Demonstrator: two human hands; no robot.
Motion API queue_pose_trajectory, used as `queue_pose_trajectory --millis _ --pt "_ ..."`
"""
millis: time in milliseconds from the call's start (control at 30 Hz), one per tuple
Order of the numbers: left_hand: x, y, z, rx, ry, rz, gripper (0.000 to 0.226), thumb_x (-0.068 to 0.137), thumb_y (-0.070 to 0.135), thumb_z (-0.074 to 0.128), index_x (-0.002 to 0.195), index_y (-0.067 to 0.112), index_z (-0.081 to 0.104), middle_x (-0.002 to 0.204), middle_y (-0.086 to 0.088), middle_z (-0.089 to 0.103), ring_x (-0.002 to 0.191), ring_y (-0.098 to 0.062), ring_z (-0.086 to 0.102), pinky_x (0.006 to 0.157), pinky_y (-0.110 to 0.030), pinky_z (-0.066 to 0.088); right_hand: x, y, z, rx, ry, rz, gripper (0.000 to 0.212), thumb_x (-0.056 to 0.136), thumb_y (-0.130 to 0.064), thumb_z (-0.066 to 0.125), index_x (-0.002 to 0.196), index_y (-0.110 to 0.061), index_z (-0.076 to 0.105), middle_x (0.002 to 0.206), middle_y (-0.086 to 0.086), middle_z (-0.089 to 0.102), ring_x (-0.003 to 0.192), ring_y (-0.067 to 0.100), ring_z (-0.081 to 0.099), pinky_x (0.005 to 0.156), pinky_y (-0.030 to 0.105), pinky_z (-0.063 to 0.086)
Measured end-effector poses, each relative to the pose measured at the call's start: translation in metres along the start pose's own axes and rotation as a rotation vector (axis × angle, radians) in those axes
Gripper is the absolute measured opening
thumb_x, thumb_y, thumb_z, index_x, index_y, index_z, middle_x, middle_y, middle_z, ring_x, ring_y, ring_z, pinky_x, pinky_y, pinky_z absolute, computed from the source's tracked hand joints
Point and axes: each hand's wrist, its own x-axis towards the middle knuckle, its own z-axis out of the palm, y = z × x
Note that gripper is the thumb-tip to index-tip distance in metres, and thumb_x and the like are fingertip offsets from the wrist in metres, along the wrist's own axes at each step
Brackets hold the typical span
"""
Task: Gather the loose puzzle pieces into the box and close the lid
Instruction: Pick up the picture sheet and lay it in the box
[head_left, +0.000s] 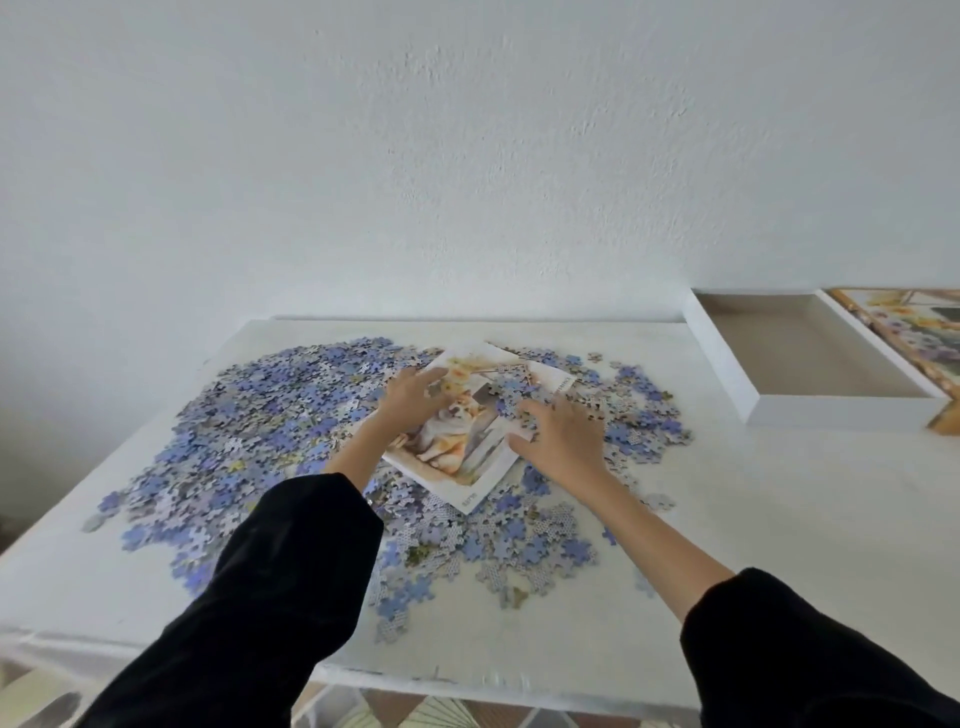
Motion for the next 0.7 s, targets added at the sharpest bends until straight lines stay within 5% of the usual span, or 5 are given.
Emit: queue_pose_trajectory --millis 100,267,433,567,700 --pt "0.001 0.001 -0.003 0.01 0.103 -0.102 0.045 0.088 0.041 0.057 0.132 0.03 0.05 0.126 -0.011 0.057 0.124 -0.029 0.043 0.107 -0.039 0.025 -0.007 0.003 0.005 -0.069 -0.045 0.004 0.057 0.085 -0.054 0.05 0.136 -0.034 0.037 0.139 0.011 0.035 0.128 0.03 0.032 0.101 0.046 0.031" --pt "0.001 0.009 -0.029 -0.322 0.117 0.094 0.022 0.084 0.01 0.065 0.104 0.019 0.068 0.12 -0.004 0.063 0.051 -0.01 0.049 0.048 -0.016 0.04 -0.009 0.009 0.008 -0.023 -0.091 0.043 0.062 0.085 -0.057 0.047 0.14 -0.037 0.027 0.136 0.009 0.028 0.128 0.03 0.023 0.099 0.045 0.03" --pt "-0.01 0.017 -0.057 -0.472 0.2 0.276 0.037 0.083 -0.001 0.064 0.087 0.036 0.068 0.115 -0.003 0.065 0.074 -0.017 0.051 0.062 -0.037 0.049 -0.003 0.009 0.009 0.099 -0.04 -0.01 0.059 0.087 -0.054 0.046 0.141 -0.037 0.026 0.116 0.006 0.034 0.114 0.025 0.03 0.088 0.034 0.033" --pt "-0.017 0.005 -0.078 -0.635 0.138 0.317 0.035 0.084 -0.005 0.062 0.1 0.026 0.069 0.11 -0.005 0.068 0.081 -0.022 0.055 0.077 -0.041 0.047 0.006 -0.004 0.007 0.376 -0.074 -0.024 0.059 0.088 -0.052 0.048 0.141 -0.04 0.026 0.135 0.008 0.038 0.129 0.03 0.026 0.105 0.042 0.024" --pt "-0.025 -0.009 -0.097 -0.757 0.068 0.38 0.038 0.085 -0.004 0.059 0.12 0.009 0.059 0.124 -0.008 0.061 0.112 -0.013 0.06 0.093 -0.025 0.049 0.011 -0.02 0.003 0.688 -0.196 -0.048 0.06 0.088 -0.046 0.052 0.142 -0.037 0.026 0.142 0.009 0.039 0.126 0.028 0.04 0.106 0.044 0.032"
